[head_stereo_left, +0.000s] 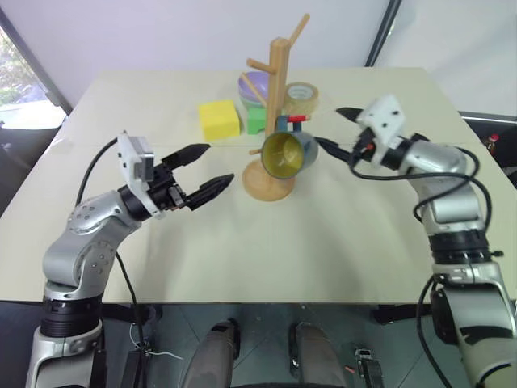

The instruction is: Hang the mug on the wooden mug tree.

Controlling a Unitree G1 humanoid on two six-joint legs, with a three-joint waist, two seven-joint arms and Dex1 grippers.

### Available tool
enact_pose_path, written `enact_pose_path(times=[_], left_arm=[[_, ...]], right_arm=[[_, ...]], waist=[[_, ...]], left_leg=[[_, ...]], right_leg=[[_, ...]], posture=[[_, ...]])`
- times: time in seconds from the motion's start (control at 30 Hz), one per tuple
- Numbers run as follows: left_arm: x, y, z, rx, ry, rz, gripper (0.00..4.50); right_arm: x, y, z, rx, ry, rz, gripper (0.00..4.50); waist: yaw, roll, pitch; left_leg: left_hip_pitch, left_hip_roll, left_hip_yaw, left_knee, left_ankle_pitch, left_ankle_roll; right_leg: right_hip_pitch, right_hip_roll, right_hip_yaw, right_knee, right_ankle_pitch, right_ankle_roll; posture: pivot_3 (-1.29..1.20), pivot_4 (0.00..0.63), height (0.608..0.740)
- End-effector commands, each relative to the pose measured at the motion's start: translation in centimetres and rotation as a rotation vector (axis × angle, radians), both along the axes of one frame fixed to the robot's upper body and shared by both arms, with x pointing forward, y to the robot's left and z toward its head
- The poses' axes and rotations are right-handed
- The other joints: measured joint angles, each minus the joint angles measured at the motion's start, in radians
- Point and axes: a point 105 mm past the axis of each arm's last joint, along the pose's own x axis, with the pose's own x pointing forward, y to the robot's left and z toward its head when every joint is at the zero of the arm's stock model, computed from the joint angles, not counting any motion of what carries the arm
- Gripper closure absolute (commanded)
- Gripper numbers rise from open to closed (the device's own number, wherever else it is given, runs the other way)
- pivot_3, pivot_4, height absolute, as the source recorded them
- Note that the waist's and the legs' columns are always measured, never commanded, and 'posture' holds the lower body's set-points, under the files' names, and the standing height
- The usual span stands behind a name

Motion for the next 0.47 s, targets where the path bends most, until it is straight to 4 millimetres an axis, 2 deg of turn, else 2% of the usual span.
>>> enact_pose_path(times=[0.03,0.2,0.3,0.47], left_arm=[[0.9,2.0,-0.8,0.002,0.007,0.135,0.00],[1.5,4.4,-4.3,0.019,0.081,0.284,0.00],[1.8,5.8,-6.7,0.027,0.121,0.379,0.00],[1.6,7.0,-9.0,0.030,0.159,0.449,0.00]], right_arm=[[-1.3,-2.4,0.6,0.176,-0.041,-0.074,0.93],[-3.2,-3.5,-3.6,0.315,0.046,-0.136,0.93],[-4.3,-3.2,-6.8,0.363,0.105,-0.161,0.93],[-4.7,-2.7,-8.9,0.391,0.148,-0.174,0.93]], waist=[[-0.001,0.000,0.000],[-0.006,0.000,0.000],[-0.003,0.000,0.000],[-0.004,0.000,0.000]], left_leg=[[0.000,0.000,0.000,0.000,0.000,0.000],[0.002,0.001,0.001,-0.001,0.000,0.000],[0.003,0.002,0.000,0.000,0.000,0.000],[0.004,0.002,0.001,0.001,0.000,0.000]], right_leg=[[0.000,0.000,0.000,0.000,0.000,0.000],[-0.001,0.001,0.001,0.002,0.000,0.000],[0.000,0.001,0.001,0.004,-0.002,-0.003],[0.001,0.000,0.002,0.004,-0.001,-0.005]], posture=[[0.00,0.150,0.740],[0.00,0.150,0.740],[0.00,0.150,0.740],[0.00,0.150,0.740]])
